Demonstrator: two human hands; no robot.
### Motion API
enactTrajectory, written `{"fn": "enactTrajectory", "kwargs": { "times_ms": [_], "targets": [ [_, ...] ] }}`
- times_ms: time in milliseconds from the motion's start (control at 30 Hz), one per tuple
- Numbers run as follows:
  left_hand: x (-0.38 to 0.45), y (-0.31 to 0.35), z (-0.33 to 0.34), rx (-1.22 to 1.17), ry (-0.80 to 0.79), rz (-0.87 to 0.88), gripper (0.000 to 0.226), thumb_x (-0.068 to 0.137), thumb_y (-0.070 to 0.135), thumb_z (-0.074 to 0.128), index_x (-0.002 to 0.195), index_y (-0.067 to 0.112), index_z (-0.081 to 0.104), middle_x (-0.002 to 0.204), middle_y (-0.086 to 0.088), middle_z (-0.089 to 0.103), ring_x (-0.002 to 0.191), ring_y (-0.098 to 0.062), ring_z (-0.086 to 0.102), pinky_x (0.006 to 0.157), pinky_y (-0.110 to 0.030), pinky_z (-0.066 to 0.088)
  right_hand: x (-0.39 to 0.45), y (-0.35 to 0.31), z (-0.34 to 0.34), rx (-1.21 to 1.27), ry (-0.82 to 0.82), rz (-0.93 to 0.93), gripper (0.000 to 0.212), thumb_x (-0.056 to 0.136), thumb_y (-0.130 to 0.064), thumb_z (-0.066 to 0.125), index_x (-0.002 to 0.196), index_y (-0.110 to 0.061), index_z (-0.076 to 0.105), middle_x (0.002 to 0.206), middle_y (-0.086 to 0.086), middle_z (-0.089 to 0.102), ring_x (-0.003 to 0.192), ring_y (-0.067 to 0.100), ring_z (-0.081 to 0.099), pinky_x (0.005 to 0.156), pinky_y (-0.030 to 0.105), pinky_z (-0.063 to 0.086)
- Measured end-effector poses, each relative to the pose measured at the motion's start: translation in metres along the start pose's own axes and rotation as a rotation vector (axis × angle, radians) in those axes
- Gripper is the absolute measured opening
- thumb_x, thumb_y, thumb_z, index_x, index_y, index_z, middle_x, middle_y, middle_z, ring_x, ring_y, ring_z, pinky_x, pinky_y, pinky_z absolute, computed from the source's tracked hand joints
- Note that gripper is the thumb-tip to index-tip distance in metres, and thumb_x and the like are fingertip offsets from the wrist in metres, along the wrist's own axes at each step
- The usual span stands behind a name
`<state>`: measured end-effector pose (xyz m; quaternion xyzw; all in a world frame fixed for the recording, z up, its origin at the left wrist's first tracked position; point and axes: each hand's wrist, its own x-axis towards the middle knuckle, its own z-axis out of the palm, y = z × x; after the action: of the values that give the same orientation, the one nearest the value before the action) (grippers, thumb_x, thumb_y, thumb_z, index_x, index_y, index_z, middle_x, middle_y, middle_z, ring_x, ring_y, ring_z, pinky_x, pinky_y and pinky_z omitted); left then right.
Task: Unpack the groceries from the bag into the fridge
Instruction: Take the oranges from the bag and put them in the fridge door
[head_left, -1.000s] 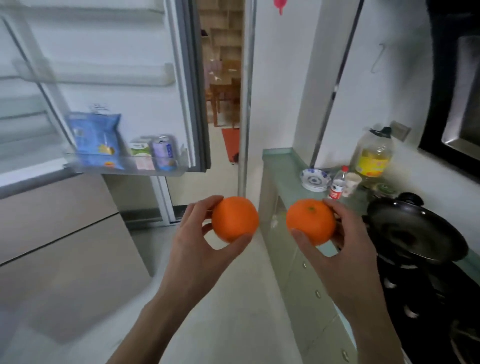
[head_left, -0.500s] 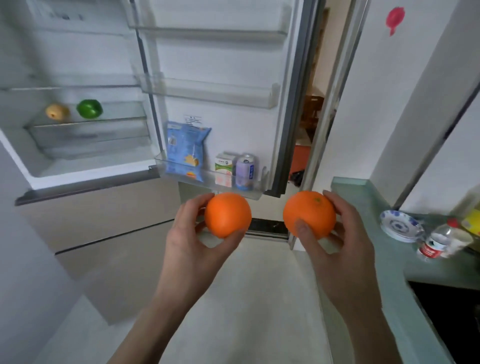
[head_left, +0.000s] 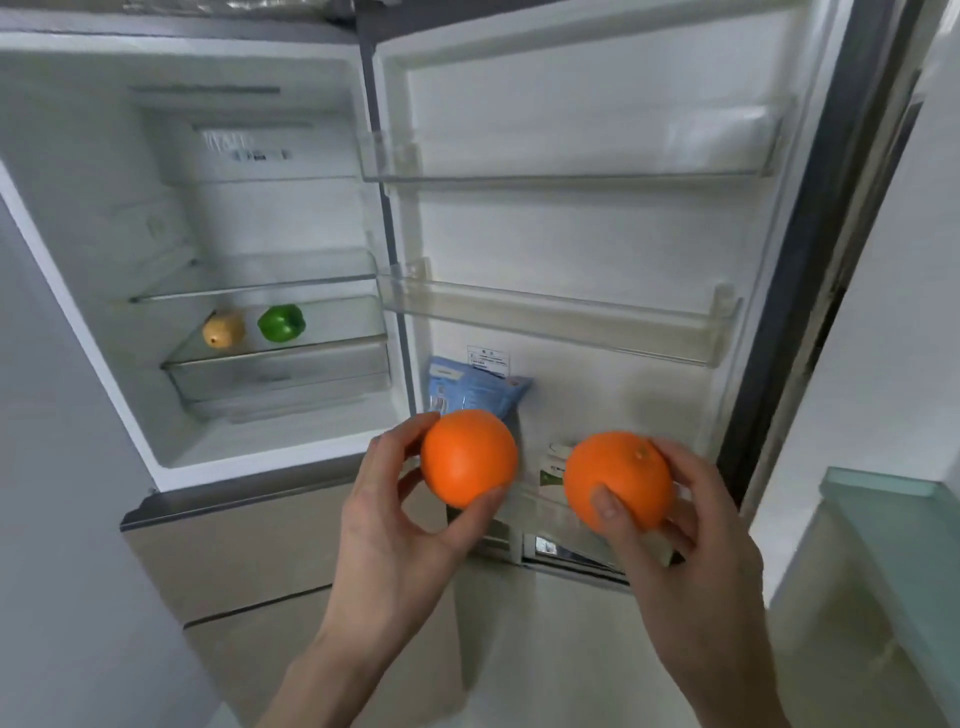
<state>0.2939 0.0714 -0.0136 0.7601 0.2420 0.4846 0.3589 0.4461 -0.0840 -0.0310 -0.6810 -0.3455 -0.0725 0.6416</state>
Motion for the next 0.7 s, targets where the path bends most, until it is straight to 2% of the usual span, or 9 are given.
{"fn": "enactTrajectory", "kwargs": {
  "times_ms": [100, 233, 333, 367, 433, 533, 633, 700],
  "targets": [
    [0.031, -0.009, -0.003, -0.001, 0.035, 0.017, 0.071, 0.070, 0.035, 0.094, 0.131, 0.039, 0.057, 0.130, 0.020, 0.061, 0.125, -0.005, 0.060, 0.097, -0.023, 0.053, 0.028, 0.003, 0.030, 0.032, -0.011, -0.026, 0.071, 0.069, -0.070, 0.069, 0.131, -0.037, 0.060, 0.127, -0.015, 0.063, 0.107, 0.003, 0.065, 0.081, 0.005, 0.050],
    [0.068, -0.020, -0.008, -0.018, 0.077, 0.047, 0.072, 0.072, 0.021, 0.094, 0.132, 0.036, 0.056, 0.132, 0.020, 0.061, 0.128, -0.005, 0.058, 0.099, -0.017, 0.052, 0.061, -0.009, 0.058, 0.026, -0.017, -0.065, 0.069, 0.068, -0.074, 0.068, 0.129, -0.043, 0.058, 0.122, -0.021, 0.065, 0.104, -0.001, 0.065, 0.078, 0.015, 0.053],
    [0.097, -0.023, -0.010, -0.029, 0.078, 0.070, 0.073, 0.073, 0.023, 0.093, 0.135, 0.034, 0.055, 0.135, 0.019, 0.061, 0.129, -0.006, 0.058, 0.101, -0.026, 0.052, 0.085, -0.023, 0.072, -0.012, -0.027, -0.139, 0.068, 0.072, -0.073, 0.067, 0.132, -0.044, 0.055, 0.126, -0.025, 0.061, 0.107, 0.003, 0.065, 0.077, 0.024, 0.055],
    [0.107, -0.024, -0.010, -0.038, 0.078, 0.082, 0.073, 0.073, 0.026, 0.092, 0.136, 0.033, 0.055, 0.136, 0.018, 0.060, 0.129, -0.007, 0.058, 0.102, -0.028, 0.052, 0.093, -0.028, 0.076, -0.024, -0.019, -0.165, 0.068, 0.073, -0.073, 0.067, 0.133, -0.043, 0.055, 0.127, -0.025, 0.061, 0.107, 0.004, 0.065, 0.079, 0.024, 0.054],
    [0.127, -0.023, -0.011, -0.064, 0.074, 0.104, 0.074, 0.073, 0.031, 0.091, 0.137, 0.034, 0.054, 0.137, 0.020, 0.060, 0.129, -0.006, 0.058, 0.102, -0.027, 0.051, 0.109, -0.039, 0.083, -0.037, 0.002, -0.196, 0.069, 0.074, -0.073, 0.066, 0.135, -0.043, 0.053, 0.128, -0.024, 0.060, 0.107, 0.003, 0.064, 0.083, 0.017, 0.050],
    [0.155, -0.022, -0.011, -0.092, 0.055, 0.134, 0.075, 0.071, 0.039, 0.090, 0.137, 0.038, 0.053, 0.135, 0.024, 0.059, 0.125, 0.000, 0.059, 0.098, -0.019, 0.050, 0.129, -0.057, 0.094, -0.065, 0.043, -0.243, 0.065, 0.076, -0.071, 0.066, 0.133, -0.045, 0.050, 0.130, -0.025, 0.057, 0.112, -0.002, 0.061, 0.086, 0.005, 0.045],
    [0.182, -0.027, -0.012, -0.118, 0.037, 0.171, 0.075, 0.072, 0.039, 0.090, 0.136, 0.039, 0.052, 0.134, 0.027, 0.058, 0.121, 0.005, 0.059, 0.096, -0.010, 0.048, 0.146, -0.069, 0.105, -0.095, 0.091, -0.262, 0.066, 0.076, -0.071, 0.066, 0.135, -0.049, 0.047, 0.133, -0.027, 0.054, 0.116, -0.001, 0.059, 0.088, 0.011, 0.044],
    [0.199, -0.032, -0.013, -0.141, 0.019, 0.184, 0.074, 0.073, 0.038, 0.090, 0.137, 0.038, 0.053, 0.133, 0.026, 0.059, 0.121, 0.004, 0.059, 0.099, -0.014, 0.049, 0.155, -0.074, 0.114, -0.114, 0.113, -0.250, 0.068, 0.076, -0.071, 0.068, 0.136, -0.050, 0.046, 0.134, -0.026, 0.054, 0.118, 0.000, 0.059, 0.089, 0.016, 0.043]
  ]
}}
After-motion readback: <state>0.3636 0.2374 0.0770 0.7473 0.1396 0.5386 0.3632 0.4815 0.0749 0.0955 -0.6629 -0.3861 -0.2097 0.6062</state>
